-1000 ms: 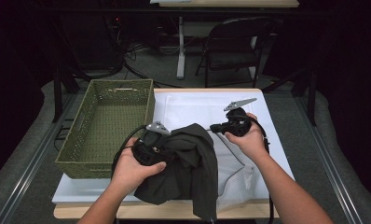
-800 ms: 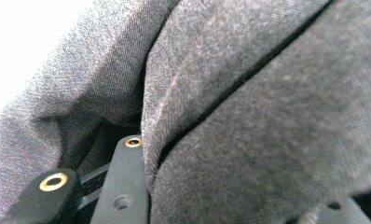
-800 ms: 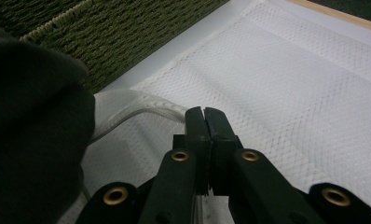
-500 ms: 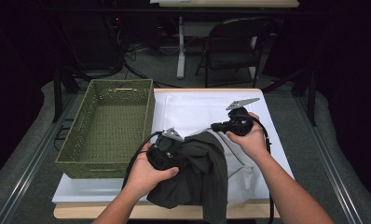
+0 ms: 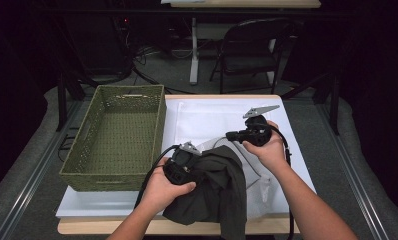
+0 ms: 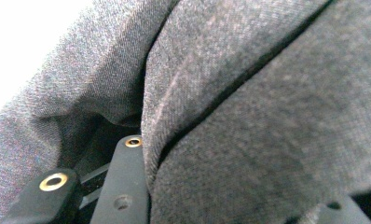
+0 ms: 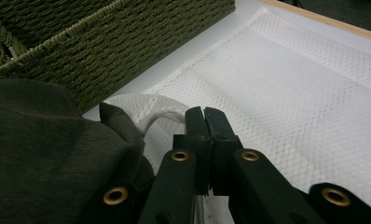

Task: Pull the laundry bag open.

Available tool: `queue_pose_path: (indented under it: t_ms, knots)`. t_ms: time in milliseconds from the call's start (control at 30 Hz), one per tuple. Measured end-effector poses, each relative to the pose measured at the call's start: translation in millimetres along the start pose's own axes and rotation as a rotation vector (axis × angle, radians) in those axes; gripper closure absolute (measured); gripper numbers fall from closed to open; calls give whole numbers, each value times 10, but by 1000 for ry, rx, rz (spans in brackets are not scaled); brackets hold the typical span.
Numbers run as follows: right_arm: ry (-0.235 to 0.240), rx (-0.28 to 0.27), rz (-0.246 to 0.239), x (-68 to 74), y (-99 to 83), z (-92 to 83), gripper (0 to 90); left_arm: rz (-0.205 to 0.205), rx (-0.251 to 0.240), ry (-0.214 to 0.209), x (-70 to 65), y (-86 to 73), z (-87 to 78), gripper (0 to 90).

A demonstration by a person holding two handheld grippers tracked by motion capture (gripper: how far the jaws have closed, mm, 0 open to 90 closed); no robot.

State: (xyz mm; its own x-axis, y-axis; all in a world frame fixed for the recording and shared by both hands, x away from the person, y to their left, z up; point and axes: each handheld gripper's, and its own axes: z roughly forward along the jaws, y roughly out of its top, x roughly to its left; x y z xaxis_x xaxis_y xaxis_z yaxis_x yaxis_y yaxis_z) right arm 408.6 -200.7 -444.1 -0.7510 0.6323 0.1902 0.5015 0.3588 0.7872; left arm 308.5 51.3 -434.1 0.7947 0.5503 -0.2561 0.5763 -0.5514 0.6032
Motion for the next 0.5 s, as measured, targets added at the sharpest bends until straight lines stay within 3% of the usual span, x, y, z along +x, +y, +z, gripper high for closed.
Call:
queue_pose_path:
  t_ms: [500]
  knots:
    - [6, -13, -10, 41, -1, -13, 892, -18, 5, 17, 105, -76, 151, 650]
